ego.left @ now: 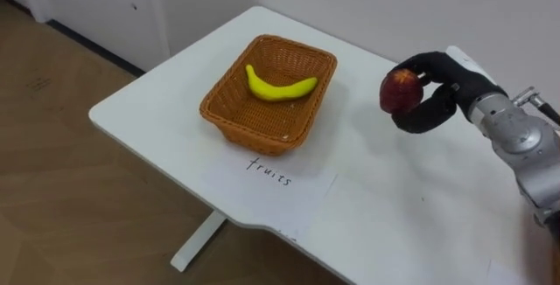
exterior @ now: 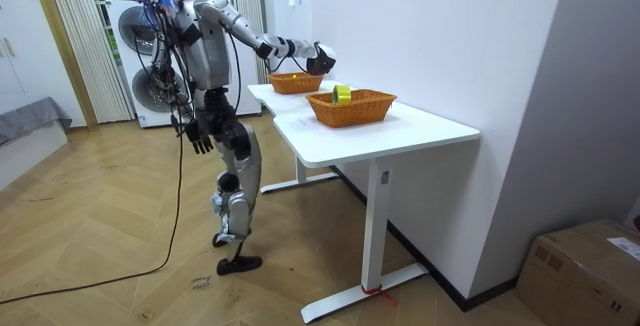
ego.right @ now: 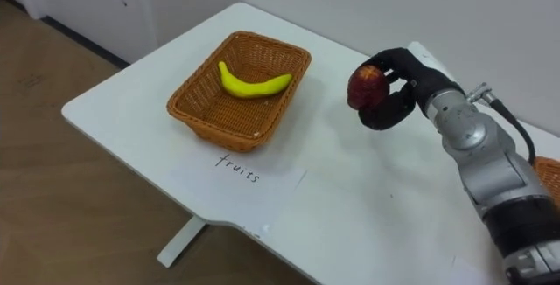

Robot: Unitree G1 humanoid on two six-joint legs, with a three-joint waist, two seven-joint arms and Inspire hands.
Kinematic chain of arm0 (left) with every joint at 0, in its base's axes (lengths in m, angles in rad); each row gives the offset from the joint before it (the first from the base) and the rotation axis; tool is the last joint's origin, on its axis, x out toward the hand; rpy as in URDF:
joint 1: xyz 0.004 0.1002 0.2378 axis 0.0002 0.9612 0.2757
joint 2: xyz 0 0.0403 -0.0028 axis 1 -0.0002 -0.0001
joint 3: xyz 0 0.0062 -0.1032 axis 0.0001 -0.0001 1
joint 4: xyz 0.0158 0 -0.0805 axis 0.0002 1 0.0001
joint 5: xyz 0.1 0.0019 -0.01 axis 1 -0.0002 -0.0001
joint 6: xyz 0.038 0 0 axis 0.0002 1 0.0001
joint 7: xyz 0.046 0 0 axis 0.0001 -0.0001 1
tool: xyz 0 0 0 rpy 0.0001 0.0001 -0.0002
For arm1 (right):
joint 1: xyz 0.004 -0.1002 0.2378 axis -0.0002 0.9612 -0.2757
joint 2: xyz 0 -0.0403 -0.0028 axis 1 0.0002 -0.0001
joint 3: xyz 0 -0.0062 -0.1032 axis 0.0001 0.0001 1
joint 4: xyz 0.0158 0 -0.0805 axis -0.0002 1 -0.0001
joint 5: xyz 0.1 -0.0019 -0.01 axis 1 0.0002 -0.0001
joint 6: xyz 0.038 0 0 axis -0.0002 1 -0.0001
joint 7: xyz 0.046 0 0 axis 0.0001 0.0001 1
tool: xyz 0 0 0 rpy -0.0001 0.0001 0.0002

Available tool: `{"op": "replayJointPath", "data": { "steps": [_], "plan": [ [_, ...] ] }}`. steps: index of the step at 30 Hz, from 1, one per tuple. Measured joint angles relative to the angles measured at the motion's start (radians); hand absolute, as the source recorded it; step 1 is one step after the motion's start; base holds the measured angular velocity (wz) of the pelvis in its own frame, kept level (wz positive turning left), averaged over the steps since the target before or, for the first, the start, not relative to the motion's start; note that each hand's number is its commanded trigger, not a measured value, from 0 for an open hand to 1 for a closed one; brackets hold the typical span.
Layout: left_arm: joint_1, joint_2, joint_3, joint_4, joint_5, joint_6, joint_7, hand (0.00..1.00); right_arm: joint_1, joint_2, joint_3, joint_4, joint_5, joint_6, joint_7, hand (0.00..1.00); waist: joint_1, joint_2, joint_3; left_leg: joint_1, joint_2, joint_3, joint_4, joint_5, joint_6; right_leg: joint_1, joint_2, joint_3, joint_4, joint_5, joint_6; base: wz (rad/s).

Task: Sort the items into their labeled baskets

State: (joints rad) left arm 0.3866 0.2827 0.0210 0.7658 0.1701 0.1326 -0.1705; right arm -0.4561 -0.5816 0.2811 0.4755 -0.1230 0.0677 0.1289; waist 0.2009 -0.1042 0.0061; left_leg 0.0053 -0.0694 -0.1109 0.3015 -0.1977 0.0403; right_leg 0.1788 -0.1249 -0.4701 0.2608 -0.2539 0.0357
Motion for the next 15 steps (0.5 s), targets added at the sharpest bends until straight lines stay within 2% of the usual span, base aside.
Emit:
{"op": "replayJointPath", "data": {
  "steps": [4, 6, 8, 11, 15],
  "plan": [
    [0.0, 0.0, 0.005, 0.0, 0.0, 0.0, -0.021, 0.0, 0.01, 0.0, 0.0, -0.07, -0.005, 0.0, 0.001, 1.0, -0.007, -0.003, -0.0003, 0.009, -0.008, 0.001, 0.003, -0.005, 0.008, 0.005, -0.009, 0.001, 0.015, -0.004, 0.008, 0.0],
    [0.005, 0.002, 0.005, 0.0, 0.0, 0.0, -0.025, 0.0, 0.014, 0.001, 0.001, -0.09, -0.012, 0.0, 0.007, 1.0, -0.005, -0.007, 0.0043, 0.022, -0.011, 0.0, 0.003, -0.007, 0.012, 0.018, -0.01, 0.002, 0.014, -0.004, 0.012, 0.0],
    [0.006, 0.004, 0.01, -0.002, 0.0, 0.0, -0.033, 0.0, 0.027, 0.003, 0.001, -0.108, -0.016, 0.0, 0.009, 1.0, -0.002, -0.012, 0.0013, 0.024, -0.012, -0.001, 0.004, -0.009, 0.015, 0.021, -0.011, 0.002, 0.013, -0.002, 0.015, 0.0],
    [0.004, 0.003, 0.011, -0.005, 0.0, 0.0, -0.039, 0.0, 0.028, 0.024, 0.001, -0.118, -0.035, 0.0, 0.033, 1.0, -0.003, -0.022, 0.0009, 0.023, -0.013, -0.001, 0.008, -0.01, 0.016, 0.021, -0.01, 0.003, 0.012, 0.0, 0.019, 0.0],
    [0.013, 0.001, 0.011, -0.017, 0.0, 0.0, -0.04, 0.0, 0.029, 0.043, 0.001, -0.128, -0.049, 0.0, 0.057, 1.0, -0.003, -0.019, 0.003, 0.023, -0.014, -0.002, 0.016, -0.014, 0.021, 0.023, -0.011, 0.004, 0.012, 0.004, 0.024, 0.0]
  ]
}}
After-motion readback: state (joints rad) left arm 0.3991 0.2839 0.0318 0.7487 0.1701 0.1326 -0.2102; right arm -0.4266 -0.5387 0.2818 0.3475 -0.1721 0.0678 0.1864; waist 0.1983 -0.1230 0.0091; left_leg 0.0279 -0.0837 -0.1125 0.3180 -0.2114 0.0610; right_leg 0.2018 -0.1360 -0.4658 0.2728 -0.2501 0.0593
